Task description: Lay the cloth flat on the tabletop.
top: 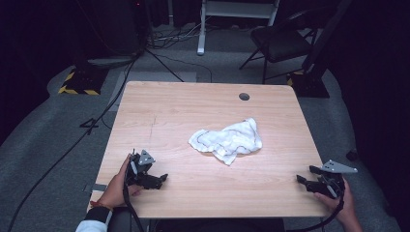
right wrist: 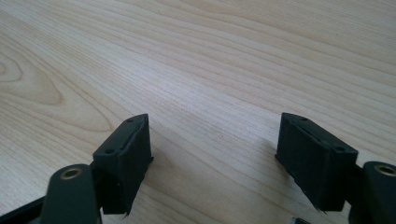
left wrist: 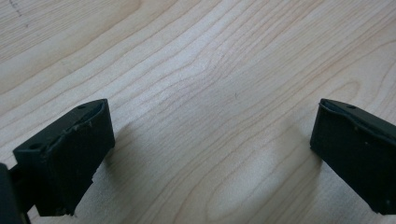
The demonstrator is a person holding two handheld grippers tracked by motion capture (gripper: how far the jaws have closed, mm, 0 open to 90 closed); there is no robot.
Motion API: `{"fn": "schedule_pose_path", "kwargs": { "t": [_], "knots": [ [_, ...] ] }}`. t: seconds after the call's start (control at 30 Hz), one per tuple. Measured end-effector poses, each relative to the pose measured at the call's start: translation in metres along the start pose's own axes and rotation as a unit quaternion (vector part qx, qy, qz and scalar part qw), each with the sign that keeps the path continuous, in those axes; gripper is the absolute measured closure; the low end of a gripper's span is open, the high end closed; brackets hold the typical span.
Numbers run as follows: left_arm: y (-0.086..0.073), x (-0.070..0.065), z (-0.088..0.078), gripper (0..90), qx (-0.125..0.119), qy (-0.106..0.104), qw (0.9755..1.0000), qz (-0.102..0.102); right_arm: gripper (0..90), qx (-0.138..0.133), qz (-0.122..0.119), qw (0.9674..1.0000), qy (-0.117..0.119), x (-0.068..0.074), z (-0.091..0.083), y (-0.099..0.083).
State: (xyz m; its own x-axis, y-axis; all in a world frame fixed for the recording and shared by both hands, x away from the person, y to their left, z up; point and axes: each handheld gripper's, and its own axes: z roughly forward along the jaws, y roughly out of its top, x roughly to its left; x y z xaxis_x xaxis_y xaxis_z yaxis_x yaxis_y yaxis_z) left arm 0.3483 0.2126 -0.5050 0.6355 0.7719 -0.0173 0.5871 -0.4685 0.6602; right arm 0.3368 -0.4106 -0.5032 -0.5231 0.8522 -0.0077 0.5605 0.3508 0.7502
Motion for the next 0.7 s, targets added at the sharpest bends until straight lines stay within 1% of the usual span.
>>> {"fn": "schedule_pose_path", "kwargs": {
  "t": [0.03, 0.07, 0.1, 0.17, 0.2, 0.3, 0.33, 0.37, 0.4, 0.43, 0.47, 0.5, 0.53, 0.57, 0.6, 0.63, 0.67, 0.7],
  "knots": [
    [0.000, 0.000, 0.000, 0.3, 0.000, 0.000, 1.0000, 0.000, 26.3, 0.000, 0.000, 1.0000, 0.000, 0.000, 0.000, 0.000],
    [0.000, 0.000, 0.000, 0.3, -0.001, -0.001, 1.0000, 0.006, 25.7, 0.001, 0.002, 1.0000, 0.000, 0.000, 0.000, 0.000],
    [-0.002, 0.001, -0.001, 0.3, -0.002, -0.013, 0.9998, 0.013, 25.3, 0.001, 0.002, 1.0000, 0.000, 0.000, 0.000, 0.000],
    [-0.002, 0.001, -0.001, 0.3, -0.002, -0.014, 0.9998, 0.015, 24.5, 0.001, -0.002, 1.0000, -0.002, 0.000, 0.000, 0.000],
    [-0.002, 0.001, -0.001, 0.3, -0.001, -0.013, 0.9998, 0.017, 23.9, 0.000, -0.008, 1.0000, 0.000, 0.002, 0.000, 0.000],
    [-0.002, 0.000, -0.002, 0.4, -0.002, -0.012, 0.9997, 0.020, 21.9, 0.001, -0.011, 0.9999, 0.001, 0.002, 0.000, 0.000],
    [-0.001, -0.002, -0.001, 0.4, -0.005, -0.012, 0.9995, 0.028, 20.5, 0.002, -0.016, 0.9999, 0.000, 0.003, 0.000, 0.000],
    [-0.001, -0.002, -0.001, 0.4, -0.005, -0.012, 0.9995, 0.028, 20.5, 0.002, -0.016, 0.9999, 0.000, 0.003, 0.000, 0.000],
    [-0.001, -0.002, -0.001, 0.4, -0.004, -0.014, 0.9993, 0.033, 20.3, 0.001, -0.017, 0.9999, 0.000, 0.003, 0.000, 0.000],
    [0.000, -0.002, 0.000, 0.4, -0.003, -0.018, 0.9993, 0.032, 19.5, 0.005, -0.018, 0.9998, -0.001, 0.002, 0.000, 0.001],
    [0.001, 0.001, 0.001, 0.3, 0.000, -0.034, 0.9985, 0.044, 19.9, 0.006, -0.016, 0.9999, -0.002, 0.002, 0.001, 0.002],
    [0.001, 0.001, 0.001, 0.3, 0.000, -0.034, 0.9985, 0.044, 19.9, 0.006, -0.016, 0.9999, -0.002, 0.002, 0.001, 0.002],
    [0.004, 0.004, 0.004, 0.3, 0.000, -0.047, 0.9975, 0.053, 22.6, -0.004, -0.005, 1.0000, -0.007, -0.002, 0.000, 0.006],
    [0.004, 0.004, 0.004, 0.3, 0.000, -0.047, 0.9975, 0.053, 22.6, -0.004, -0.005, 1.0000, -0.007, -0.002, 0.000, 0.006],
    [0.007, 0.005, 0.005, 0.3, 0.001, -0.046, 0.9974, 0.055, 24.1, -0.013, 0.002, 0.9999, -0.004, -0.004, 0.000, 0.008],
    [0.011, 0.005, 0.010, 0.3, -0.001, -0.046, 0.9976, 0.052, 24.9, -0.013, 0.007, 0.9999, -0.002, -0.005, 0.004, 0.013],
    [0.013, 0.006, 0.011, 0.3, 0.001, -0.045, 0.9975, 0.055, 26.3, -0.009, 0.001, 1.0000, -0.002, -0.004, 0.006, 0.017],
    [0.013, 0.006, 0.011, 0.4, 0.001, -0.045, 0.9975, 0.055, 26.3, -0.009, 0.001, 1.0000, -0.002, -0.004, 0.006, 0.017]
  ]
}}
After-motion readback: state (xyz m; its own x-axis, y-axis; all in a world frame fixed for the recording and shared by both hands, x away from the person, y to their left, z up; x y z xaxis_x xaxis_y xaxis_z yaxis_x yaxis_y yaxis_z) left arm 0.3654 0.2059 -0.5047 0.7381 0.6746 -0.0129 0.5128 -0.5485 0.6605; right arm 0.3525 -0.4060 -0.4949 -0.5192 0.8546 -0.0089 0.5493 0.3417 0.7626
